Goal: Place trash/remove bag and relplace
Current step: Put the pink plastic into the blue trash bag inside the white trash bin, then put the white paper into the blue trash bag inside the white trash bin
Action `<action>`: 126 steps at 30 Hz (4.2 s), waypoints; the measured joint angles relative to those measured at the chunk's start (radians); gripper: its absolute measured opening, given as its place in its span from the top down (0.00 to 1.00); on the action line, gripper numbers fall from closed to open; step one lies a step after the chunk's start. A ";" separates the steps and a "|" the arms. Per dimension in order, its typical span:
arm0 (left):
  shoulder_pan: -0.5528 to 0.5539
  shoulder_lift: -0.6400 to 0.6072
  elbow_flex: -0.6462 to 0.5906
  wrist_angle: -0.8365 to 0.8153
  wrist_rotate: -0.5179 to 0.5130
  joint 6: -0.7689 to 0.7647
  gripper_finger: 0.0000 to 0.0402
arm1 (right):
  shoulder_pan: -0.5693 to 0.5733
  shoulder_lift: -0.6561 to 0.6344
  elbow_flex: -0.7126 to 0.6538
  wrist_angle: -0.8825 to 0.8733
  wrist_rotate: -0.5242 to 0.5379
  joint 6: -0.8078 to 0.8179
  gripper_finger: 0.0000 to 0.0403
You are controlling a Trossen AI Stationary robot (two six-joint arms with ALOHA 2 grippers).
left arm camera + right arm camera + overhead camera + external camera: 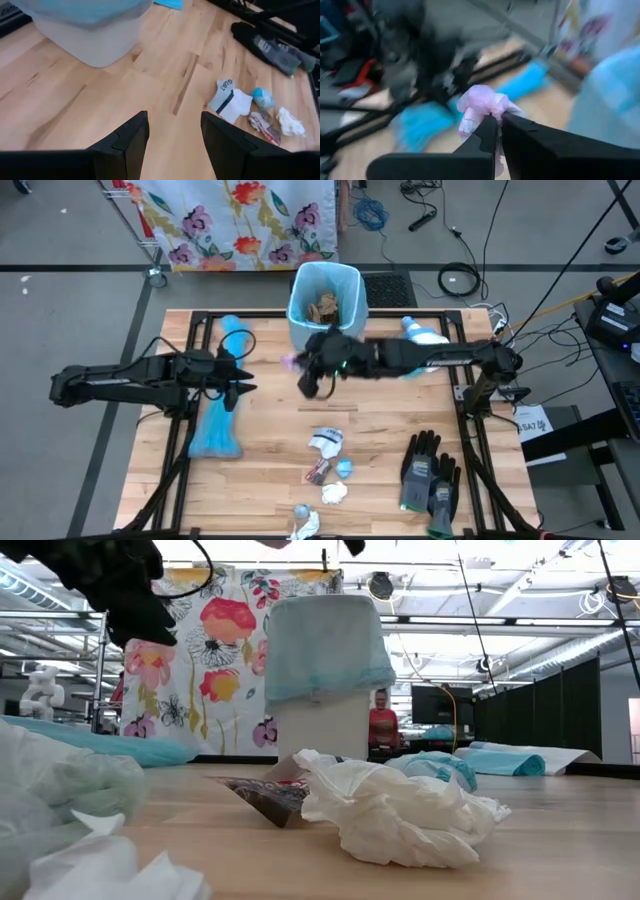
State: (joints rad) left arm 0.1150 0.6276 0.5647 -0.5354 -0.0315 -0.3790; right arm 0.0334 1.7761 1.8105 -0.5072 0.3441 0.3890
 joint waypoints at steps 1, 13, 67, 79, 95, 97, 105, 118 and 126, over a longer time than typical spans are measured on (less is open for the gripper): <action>0.000 0.019 -0.001 0.010 0.000 0.000 0.55 | -0.015 -0.006 0.019 0.003 0.018 -0.031 1.00; 0.036 0.159 -0.002 0.120 -0.029 -0.007 0.55 | -0.327 -0.009 0.081 -0.023 0.006 -0.191 0.98; -0.133 0.267 0.000 0.111 0.137 -0.004 0.55 | 0.248 -0.056 -0.602 0.098 -0.135 0.567 0.65; -0.262 0.442 0.000 0.248 0.081 -0.117 0.55 | 0.202 -0.031 -0.697 0.185 -0.193 0.450 0.65; -0.361 0.758 0.006 0.662 0.104 -0.271 0.55 | 0.135 0.013 -0.699 0.207 -0.347 0.333 0.65; -0.374 0.795 0.024 0.691 0.106 -0.271 0.55 | 0.136 0.025 -0.698 0.227 -0.355 0.320 0.65; -0.379 0.965 0.113 0.752 0.102 -0.270 0.55 | 0.135 0.108 -0.698 0.304 -0.414 0.298 0.65; -0.367 1.161 0.208 0.777 0.136 -0.300 0.55 | 0.142 0.232 -0.699 0.572 -0.507 0.332 0.96; -0.367 1.163 0.243 0.791 0.140 -0.322 0.55 | 0.156 0.201 -0.701 0.591 -0.491 0.332 1.00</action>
State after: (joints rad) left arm -0.2520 1.7908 0.8081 0.2552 0.1088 -0.7009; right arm 0.1890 1.9775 1.1095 0.0842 -0.1473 0.7208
